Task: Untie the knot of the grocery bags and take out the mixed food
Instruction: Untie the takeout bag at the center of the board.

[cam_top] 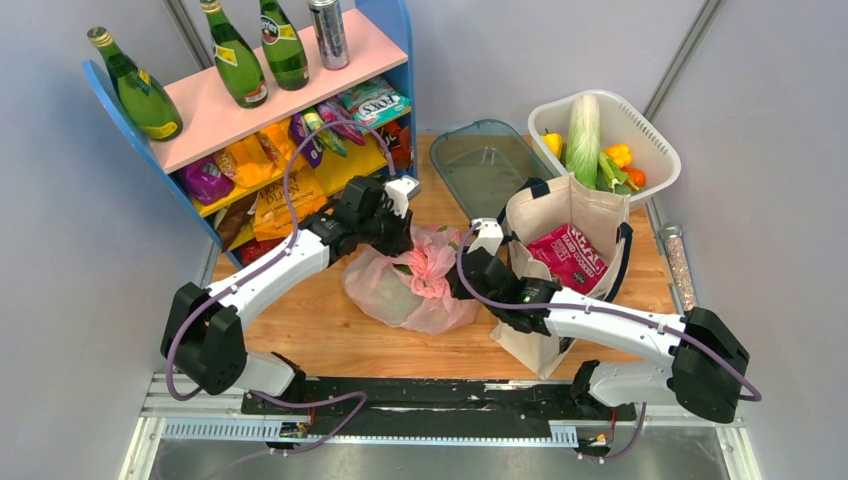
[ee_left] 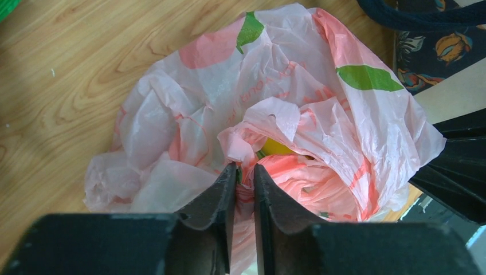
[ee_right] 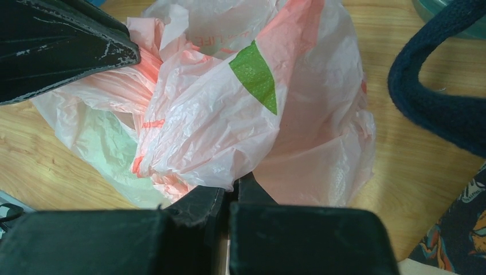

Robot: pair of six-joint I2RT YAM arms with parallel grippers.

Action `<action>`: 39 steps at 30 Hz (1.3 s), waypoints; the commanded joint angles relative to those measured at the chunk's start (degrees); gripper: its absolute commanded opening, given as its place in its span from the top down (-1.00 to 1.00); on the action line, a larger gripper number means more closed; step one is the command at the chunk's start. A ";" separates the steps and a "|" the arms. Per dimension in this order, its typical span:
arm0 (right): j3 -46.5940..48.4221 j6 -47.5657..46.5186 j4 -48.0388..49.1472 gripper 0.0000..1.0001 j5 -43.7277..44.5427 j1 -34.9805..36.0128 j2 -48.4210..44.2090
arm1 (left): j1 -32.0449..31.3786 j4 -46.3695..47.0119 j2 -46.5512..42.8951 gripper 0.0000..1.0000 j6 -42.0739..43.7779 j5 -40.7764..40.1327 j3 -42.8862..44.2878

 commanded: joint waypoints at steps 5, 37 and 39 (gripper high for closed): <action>1.40 -1.78 2.23 1.00 0.84 -1.36 -0.08 | -0.06 -0.94 -0.53 1.00 1.67 2.03 3.35; 0.58 -26.58 1.68 -0.42 -25.80 -7.26 -19.47 | 0.54 -8.30 -5.06 1.00 7.27 -8.92 2.73; 0.99 -30.77 3.03 -0.49 -25.85 -4.57 -20.20 | 0.48 -8.16 -4.77 1.00 7.25 -8.72 2.55</action>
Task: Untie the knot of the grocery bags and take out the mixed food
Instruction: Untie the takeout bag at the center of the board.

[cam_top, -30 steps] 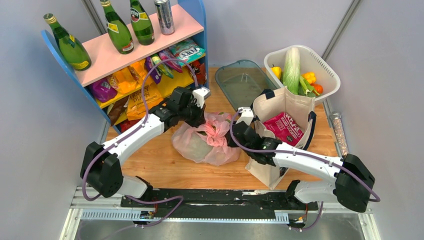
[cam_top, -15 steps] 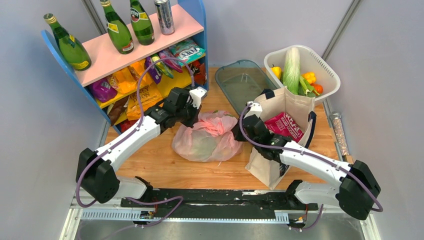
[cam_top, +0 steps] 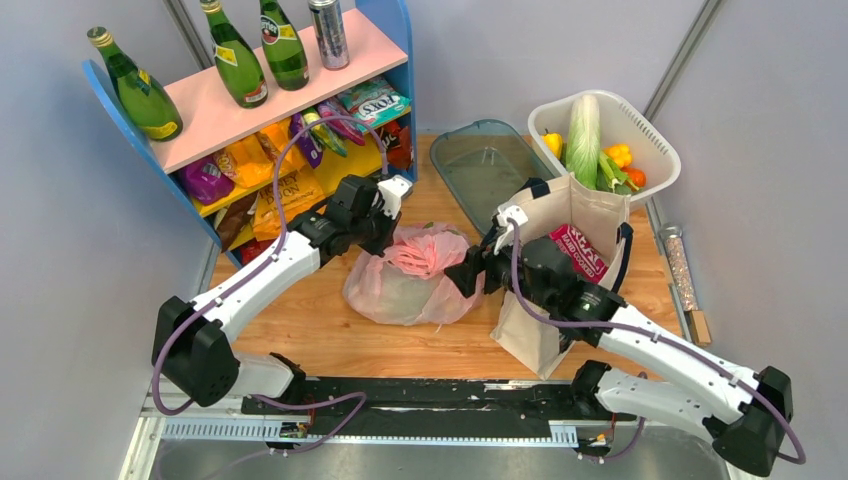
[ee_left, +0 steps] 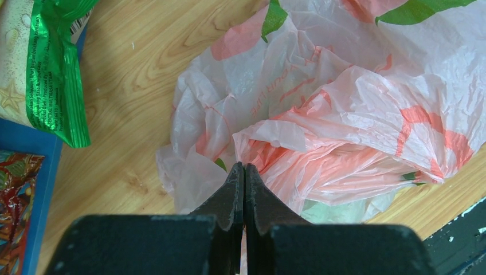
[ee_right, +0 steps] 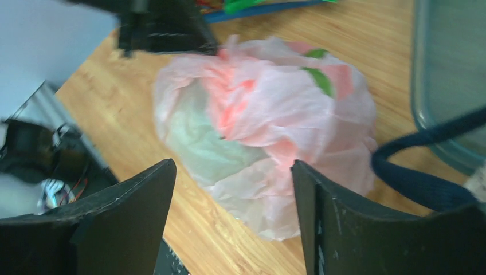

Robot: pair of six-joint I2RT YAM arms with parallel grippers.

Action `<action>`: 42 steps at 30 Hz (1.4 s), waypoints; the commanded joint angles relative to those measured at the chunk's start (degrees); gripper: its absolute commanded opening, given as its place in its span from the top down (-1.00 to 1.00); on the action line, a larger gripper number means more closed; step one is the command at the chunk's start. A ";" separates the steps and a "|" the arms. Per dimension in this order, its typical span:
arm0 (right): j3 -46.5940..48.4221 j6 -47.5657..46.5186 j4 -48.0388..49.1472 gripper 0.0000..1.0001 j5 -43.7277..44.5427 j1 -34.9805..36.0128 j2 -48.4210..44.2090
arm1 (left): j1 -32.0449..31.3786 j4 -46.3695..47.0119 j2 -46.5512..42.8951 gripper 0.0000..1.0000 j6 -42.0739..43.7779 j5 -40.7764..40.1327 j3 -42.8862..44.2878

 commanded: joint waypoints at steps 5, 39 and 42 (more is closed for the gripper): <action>3.84 -26.44 6.16 -0.37 -8.02 9.71 2.06 | 0.19 0.06 -0.01 1.00 0.83 1.15 0.54; 12.77 -54.48 15.40 1.00 25.24 12.58 32.29 | 0.17 -0.13 -1.33 1.00 1.06 -1.91 0.41; 10.59 -49.24 15.40 1.00 20.76 11.16 26.33 | 0.24 0.44 -2.12 1.00 1.02 -3.70 0.03</action>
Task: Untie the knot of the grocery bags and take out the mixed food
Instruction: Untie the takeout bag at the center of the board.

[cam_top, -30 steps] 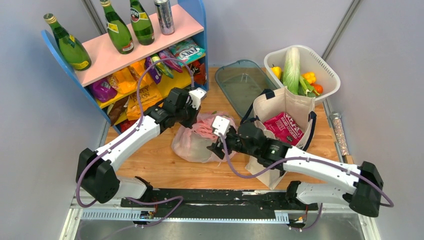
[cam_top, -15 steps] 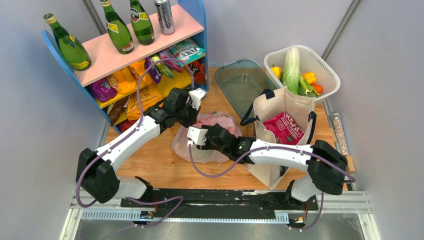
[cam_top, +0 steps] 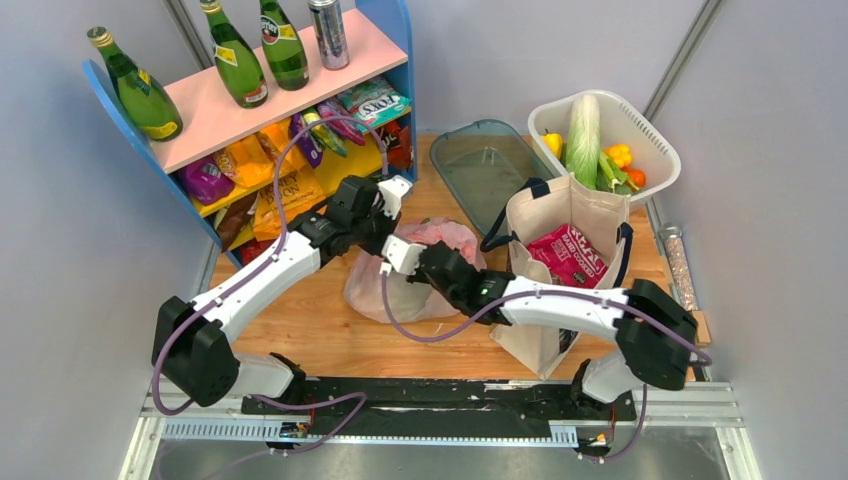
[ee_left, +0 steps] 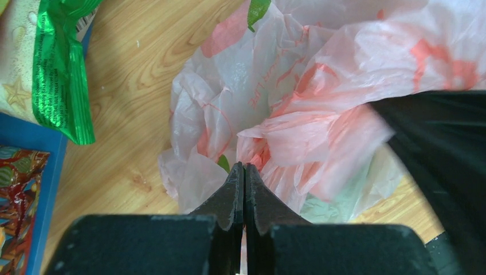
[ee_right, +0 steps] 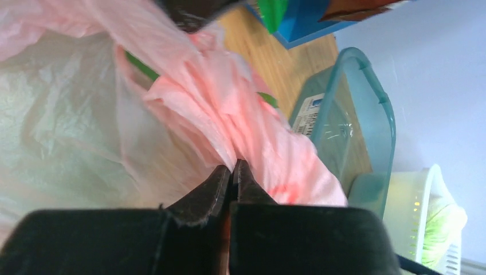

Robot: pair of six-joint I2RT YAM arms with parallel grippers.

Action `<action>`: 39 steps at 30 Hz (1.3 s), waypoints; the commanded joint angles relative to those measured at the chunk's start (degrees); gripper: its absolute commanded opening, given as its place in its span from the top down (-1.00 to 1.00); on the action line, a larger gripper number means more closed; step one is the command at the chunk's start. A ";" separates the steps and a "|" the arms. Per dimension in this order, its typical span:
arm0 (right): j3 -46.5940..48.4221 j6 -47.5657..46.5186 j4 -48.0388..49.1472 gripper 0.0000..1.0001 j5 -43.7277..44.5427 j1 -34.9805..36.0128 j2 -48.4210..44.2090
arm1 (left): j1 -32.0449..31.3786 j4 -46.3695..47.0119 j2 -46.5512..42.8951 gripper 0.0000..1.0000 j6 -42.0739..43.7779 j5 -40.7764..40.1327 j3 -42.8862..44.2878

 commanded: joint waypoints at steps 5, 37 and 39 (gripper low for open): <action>-5.12 19.91 2.97 1.00 -13.97 -8.25 -18.64 | 0.19 1.45 -3.50 1.00 0.84 -5.15 -0.73; -8.79 63.27 2.58 1.00 -38.78 -29.50 -24.92 | -20.66 14.91 -9.91 -0.47 7.42 10.34 -7.32; -8.92 63.81 2.59 1.00 -39.47 -30.07 -25.38 | -22.26 15.01 -7.15 -0.41 6.54 11.32 -6.53</action>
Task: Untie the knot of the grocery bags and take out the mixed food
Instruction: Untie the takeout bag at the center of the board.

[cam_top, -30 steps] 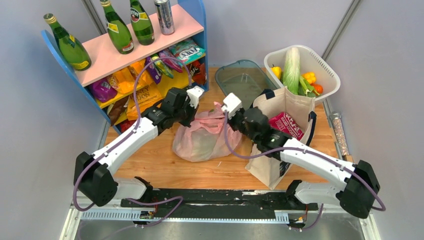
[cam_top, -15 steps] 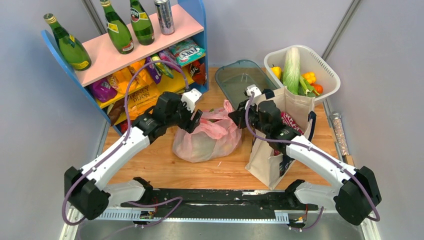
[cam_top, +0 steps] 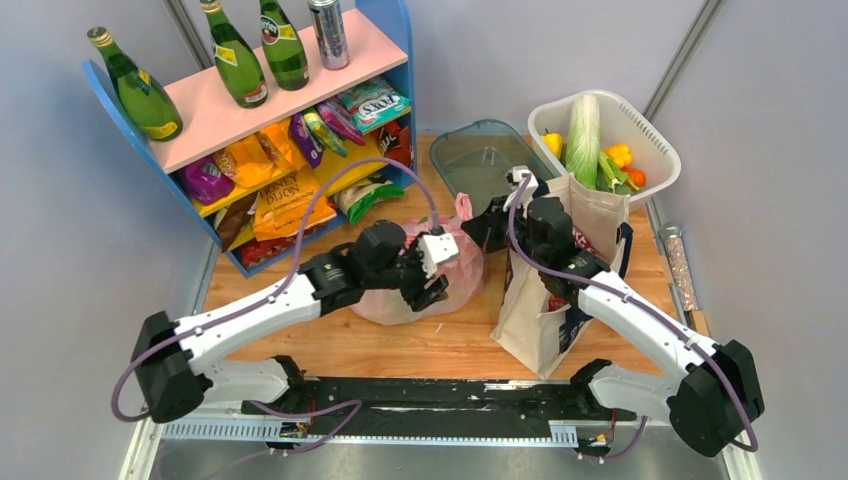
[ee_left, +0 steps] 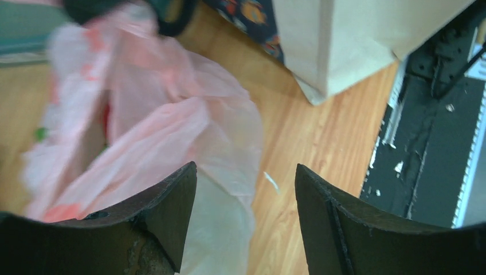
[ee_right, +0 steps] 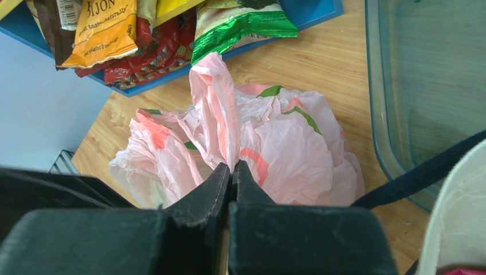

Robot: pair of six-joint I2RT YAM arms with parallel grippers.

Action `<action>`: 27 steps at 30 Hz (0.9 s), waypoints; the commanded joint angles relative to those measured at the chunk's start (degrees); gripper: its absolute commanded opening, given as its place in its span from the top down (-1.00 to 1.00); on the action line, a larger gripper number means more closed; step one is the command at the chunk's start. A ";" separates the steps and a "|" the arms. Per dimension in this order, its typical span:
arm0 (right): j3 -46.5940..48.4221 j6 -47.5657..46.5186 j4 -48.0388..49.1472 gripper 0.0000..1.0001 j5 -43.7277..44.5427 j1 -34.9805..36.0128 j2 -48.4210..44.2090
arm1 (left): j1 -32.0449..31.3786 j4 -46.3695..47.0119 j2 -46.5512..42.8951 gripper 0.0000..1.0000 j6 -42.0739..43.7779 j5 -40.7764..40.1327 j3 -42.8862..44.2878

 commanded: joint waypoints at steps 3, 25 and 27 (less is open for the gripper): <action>-1.11 3.93 2.64 1.00 -2.45 -1.55 -3.08 | -3.62 0.66 7.22 -0.39 -1.50 0.39 3.54; -2.87 5.33 5.40 1.00 -5.49 -2.36 -4.21 | -5.93 12.31 13.55 -0.57 12.75 -34.17 0.89; -2.91 5.40 5.58 1.00 -5.76 -2.45 -3.98 | -5.88 13.08 14.26 -0.53 14.28 -35.99 0.98</action>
